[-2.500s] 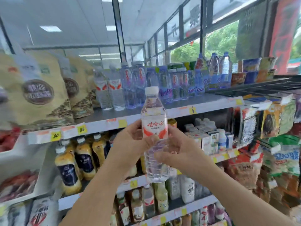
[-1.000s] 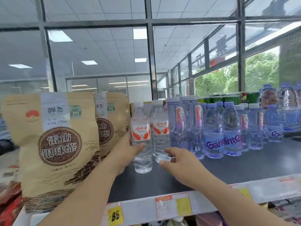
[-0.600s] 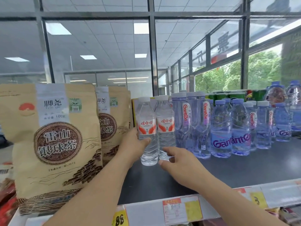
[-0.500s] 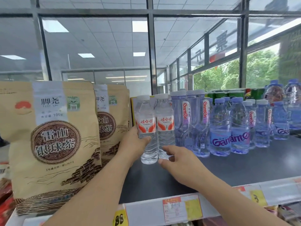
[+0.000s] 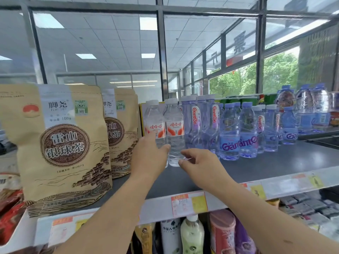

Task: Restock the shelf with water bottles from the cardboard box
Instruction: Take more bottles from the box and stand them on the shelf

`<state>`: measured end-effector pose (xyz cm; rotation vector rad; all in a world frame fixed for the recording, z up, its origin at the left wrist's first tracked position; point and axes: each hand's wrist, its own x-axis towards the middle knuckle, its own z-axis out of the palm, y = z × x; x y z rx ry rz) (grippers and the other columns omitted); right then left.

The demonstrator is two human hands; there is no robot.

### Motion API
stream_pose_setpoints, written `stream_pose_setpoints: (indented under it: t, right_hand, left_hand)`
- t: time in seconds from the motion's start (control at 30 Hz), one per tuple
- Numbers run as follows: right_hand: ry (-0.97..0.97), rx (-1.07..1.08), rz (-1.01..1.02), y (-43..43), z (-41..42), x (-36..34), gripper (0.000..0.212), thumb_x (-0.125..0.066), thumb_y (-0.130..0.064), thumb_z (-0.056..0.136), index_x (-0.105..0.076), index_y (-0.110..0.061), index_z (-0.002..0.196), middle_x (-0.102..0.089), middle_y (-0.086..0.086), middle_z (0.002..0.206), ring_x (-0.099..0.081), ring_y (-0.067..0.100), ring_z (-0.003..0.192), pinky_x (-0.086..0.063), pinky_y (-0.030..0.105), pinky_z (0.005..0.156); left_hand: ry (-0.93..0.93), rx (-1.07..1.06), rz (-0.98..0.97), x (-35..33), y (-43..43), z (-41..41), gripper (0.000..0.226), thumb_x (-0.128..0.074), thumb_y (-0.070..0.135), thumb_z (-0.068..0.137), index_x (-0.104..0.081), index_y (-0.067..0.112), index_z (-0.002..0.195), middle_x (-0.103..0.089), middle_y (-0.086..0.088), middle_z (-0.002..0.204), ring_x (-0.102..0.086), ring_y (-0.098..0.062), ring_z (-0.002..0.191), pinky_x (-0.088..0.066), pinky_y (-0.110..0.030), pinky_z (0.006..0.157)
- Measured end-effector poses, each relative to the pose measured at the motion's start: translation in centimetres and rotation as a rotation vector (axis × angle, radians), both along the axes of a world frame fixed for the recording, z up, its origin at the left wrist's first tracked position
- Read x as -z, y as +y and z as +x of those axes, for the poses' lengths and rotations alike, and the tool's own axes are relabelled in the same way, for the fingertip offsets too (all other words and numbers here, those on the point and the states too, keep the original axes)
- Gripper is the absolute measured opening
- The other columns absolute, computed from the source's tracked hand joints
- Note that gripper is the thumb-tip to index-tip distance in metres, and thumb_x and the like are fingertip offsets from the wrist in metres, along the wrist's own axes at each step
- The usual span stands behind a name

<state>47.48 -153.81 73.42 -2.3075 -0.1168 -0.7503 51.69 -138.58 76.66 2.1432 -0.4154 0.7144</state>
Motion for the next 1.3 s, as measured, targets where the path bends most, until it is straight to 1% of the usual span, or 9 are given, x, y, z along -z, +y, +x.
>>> stream_pose_setpoints:
  t: [0.23,0.47,0.6,0.7,0.8,0.93,1.1,1.2,1.3]
  right_hand:
    - [-0.060,-0.005,0.098,-2.9,-6.4,0.8,0.035,-0.067,-0.028,0.087,-0.069,-0.022,0.122,-0.073,-0.006,0.108,-0.064,0.005,0.095,-0.043,0.017,0.081]
    - [-0.016,-0.027,0.105,-10.6,-15.2,6.4,0.036,-0.070,-0.027,0.082,-0.071,-0.025,0.117,-0.074,-0.005,0.095,-0.067,0.007,0.089,-0.051,0.024,0.083]
    - [0.082,-0.012,0.085,-15.7,-20.3,11.7,0.035,-0.070,-0.030,0.083,-0.070,-0.029,0.118,-0.070,-0.011,0.099,-0.064,0.002,0.089,-0.045,0.007,0.074]
    - [0.190,-0.004,0.090,-18.7,-23.4,15.4,0.033,-0.070,-0.028,0.086,-0.070,-0.027,0.119,-0.069,-0.008,0.102,-0.065,0.008,0.095,-0.051,0.024,0.081]
    - [0.283,0.007,0.073,-20.9,-26.0,18.9,0.031,-0.067,-0.027,0.090,-0.068,-0.026,0.121,-0.065,-0.008,0.101,-0.062,0.009,0.088,-0.053,0.030,0.081]
    - [0.431,0.076,0.077,-22.7,-28.6,25.3,0.037,-0.066,-0.032,0.091,-0.064,-0.029,0.128,-0.063,-0.010,0.106,-0.059,0.000,0.083,-0.049,0.025,0.079]
    - [0.680,0.159,0.073,-24.1,-31.1,37.2,0.039,-0.067,-0.025,0.089,-0.065,-0.022,0.128,-0.070,0.000,0.107,-0.064,0.011,0.088,-0.050,0.025,0.079]
    - [0.801,0.183,0.071,-24.8,-32.6,44.8,0.037,-0.068,-0.022,0.088,-0.068,-0.021,0.125,-0.070,-0.001,0.102,-0.059,0.006,0.077,-0.042,0.015,0.069]
    - [0.931,0.212,0.104,-26.0,-33.7,51.7,0.028,-0.068,-0.021,0.086,-0.073,-0.023,0.114,-0.073,0.002,0.096,-0.063,0.013,0.079,-0.050,0.024,0.076]
  left_hand:
    - [0.095,0.108,-0.024,1.0,-3.5,-7.5,0.047,-0.064,0.033,0.092,-0.057,0.022,0.138,-0.060,0.000,0.137,-0.056,-0.020,0.123,-0.045,-0.034,0.102]
    - [0.177,0.165,-0.134,7.5,-9.2,-16.9,0.041,-0.064,0.036,0.085,-0.066,0.027,0.124,-0.068,0.011,0.107,-0.069,-0.017,0.100,-0.056,-0.049,0.089]
    - [0.274,0.165,-0.119,13.8,-13.3,-20.8,0.031,-0.068,0.026,0.089,-0.070,0.022,0.119,-0.071,0.005,0.104,-0.067,-0.016,0.100,-0.053,-0.045,0.095]
    - [0.319,0.161,-0.062,18.2,-15.9,-23.0,0.030,-0.067,0.028,0.091,-0.069,0.024,0.121,-0.066,0.017,0.097,-0.062,-0.010,0.100,-0.053,-0.041,0.095]
    - [0.392,0.178,-0.066,22.5,-17.7,-24.9,0.024,-0.065,0.031,0.093,-0.071,0.027,0.115,-0.064,0.020,0.108,-0.057,-0.004,0.107,-0.052,-0.037,0.094]
    - [0.549,0.221,-0.067,29.2,-19.5,-26.5,0.027,-0.062,0.026,0.096,-0.068,0.028,0.122,-0.066,0.010,0.124,-0.057,-0.009,0.116,-0.047,-0.028,0.094]
    - [0.739,0.241,0.008,39.5,-20.7,-27.8,0.032,-0.062,0.032,0.095,-0.066,0.026,0.126,-0.065,0.018,0.104,-0.057,0.001,0.097,-0.037,-0.012,0.075]
    - [0.831,0.244,0.049,45.3,-21.4,-28.9,0.031,-0.062,0.030,0.094,-0.067,0.024,0.125,-0.068,0.010,0.111,-0.061,-0.007,0.102,-0.043,-0.019,0.080]
    - [0.945,0.235,0.074,50.9,-22.2,-29.9,0.036,-0.058,0.033,0.096,-0.062,0.026,0.132,-0.063,0.008,0.121,-0.063,-0.018,0.107,-0.048,-0.033,0.086]
